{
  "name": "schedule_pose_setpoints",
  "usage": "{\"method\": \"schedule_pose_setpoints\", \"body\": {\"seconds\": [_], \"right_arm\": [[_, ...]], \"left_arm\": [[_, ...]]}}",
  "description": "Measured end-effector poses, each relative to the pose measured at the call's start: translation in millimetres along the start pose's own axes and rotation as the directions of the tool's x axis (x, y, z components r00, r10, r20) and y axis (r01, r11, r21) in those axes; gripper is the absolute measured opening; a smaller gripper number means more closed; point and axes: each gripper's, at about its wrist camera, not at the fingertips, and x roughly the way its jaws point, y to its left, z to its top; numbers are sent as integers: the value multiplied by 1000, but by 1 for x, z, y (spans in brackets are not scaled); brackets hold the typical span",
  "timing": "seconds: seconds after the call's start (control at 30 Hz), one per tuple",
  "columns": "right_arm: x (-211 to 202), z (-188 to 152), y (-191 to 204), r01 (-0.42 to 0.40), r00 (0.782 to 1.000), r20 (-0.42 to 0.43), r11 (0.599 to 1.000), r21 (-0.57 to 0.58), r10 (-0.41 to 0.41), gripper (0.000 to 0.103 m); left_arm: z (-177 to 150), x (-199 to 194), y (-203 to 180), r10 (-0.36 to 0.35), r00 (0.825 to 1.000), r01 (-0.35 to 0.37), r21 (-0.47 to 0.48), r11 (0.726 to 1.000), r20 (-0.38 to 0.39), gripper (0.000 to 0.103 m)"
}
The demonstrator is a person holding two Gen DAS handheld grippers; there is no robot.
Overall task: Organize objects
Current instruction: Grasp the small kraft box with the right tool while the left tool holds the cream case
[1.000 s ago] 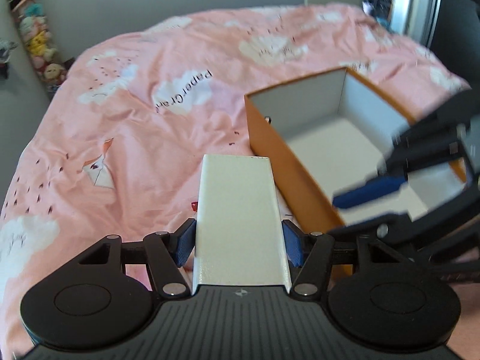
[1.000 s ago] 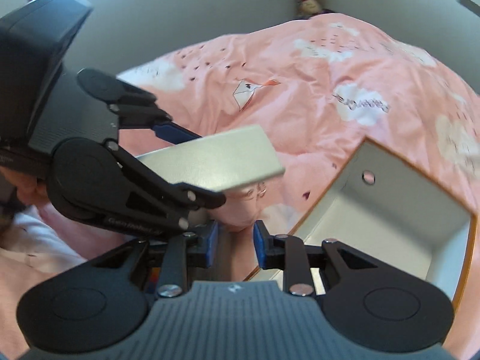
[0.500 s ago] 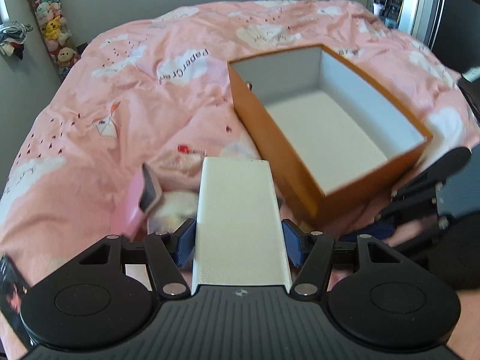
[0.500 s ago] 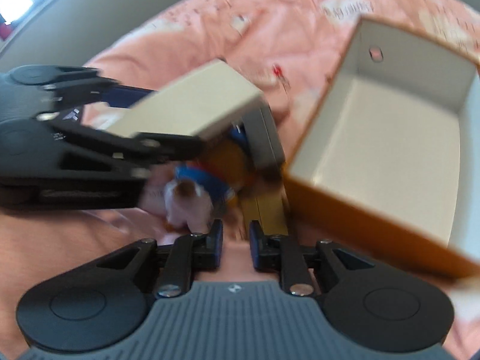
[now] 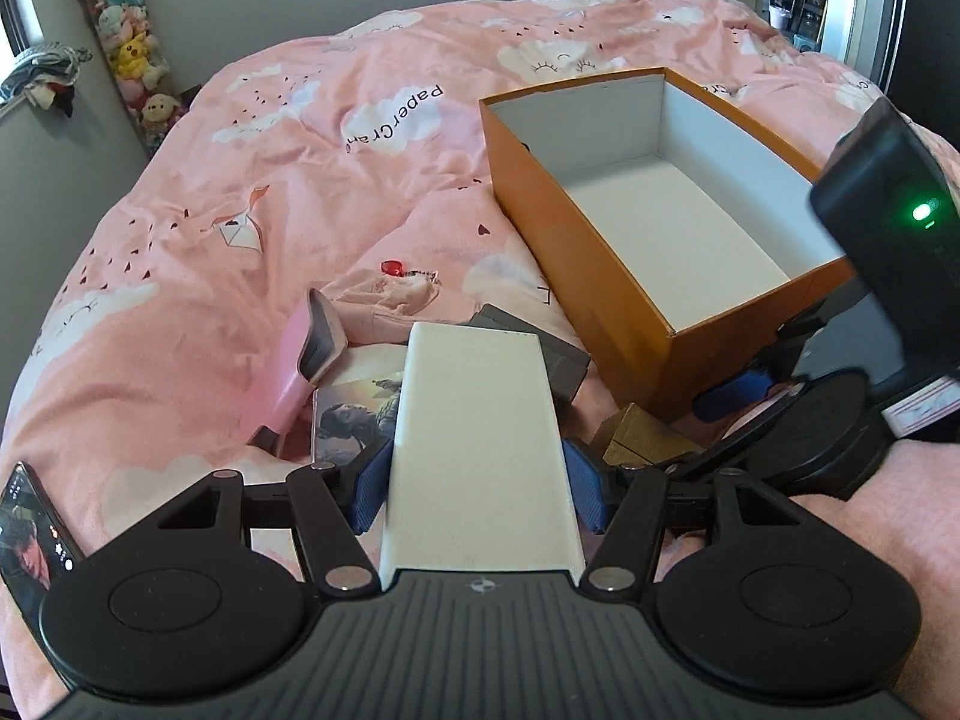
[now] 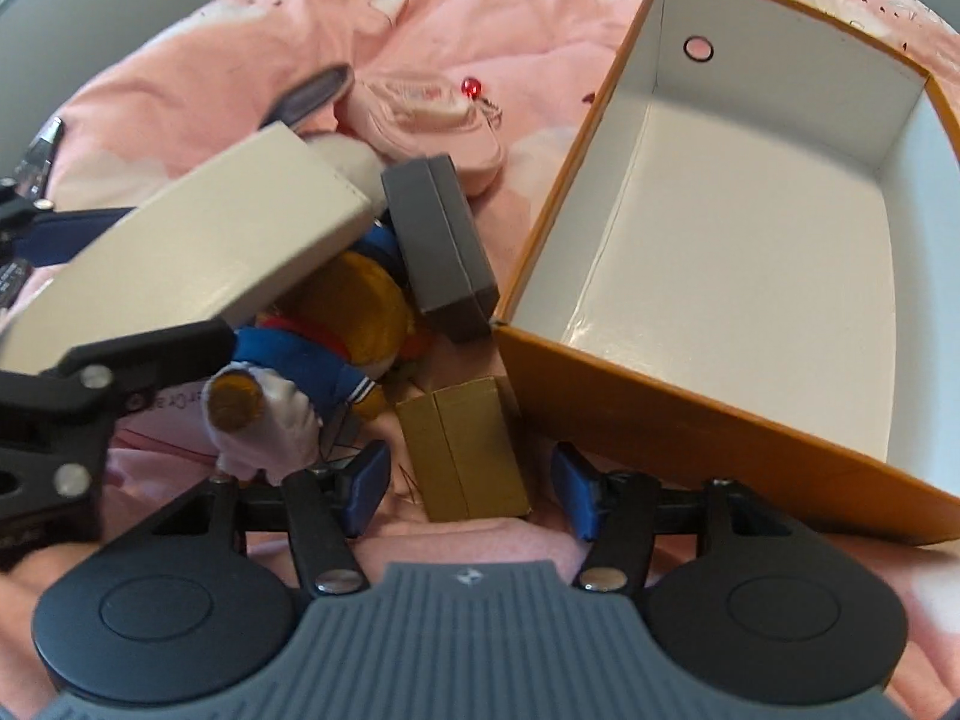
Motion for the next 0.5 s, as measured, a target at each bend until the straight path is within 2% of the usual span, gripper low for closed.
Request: {"method": "schedule_pose_setpoints", "body": {"seconds": [0.33, 0.5], "right_arm": [[30, 6, 3, 8, 997, -77, 1000, -4, -9, 60], [32, 8, 1, 11, 996, -86, 1000, -9, -12, 55]], "left_arm": [[-3, 0, 4, -8, 1000, 8, -9, 1000, 1, 70], [-3, 0, 4, -7, 1000, 7, -8, 1000, 0, 70]]}}
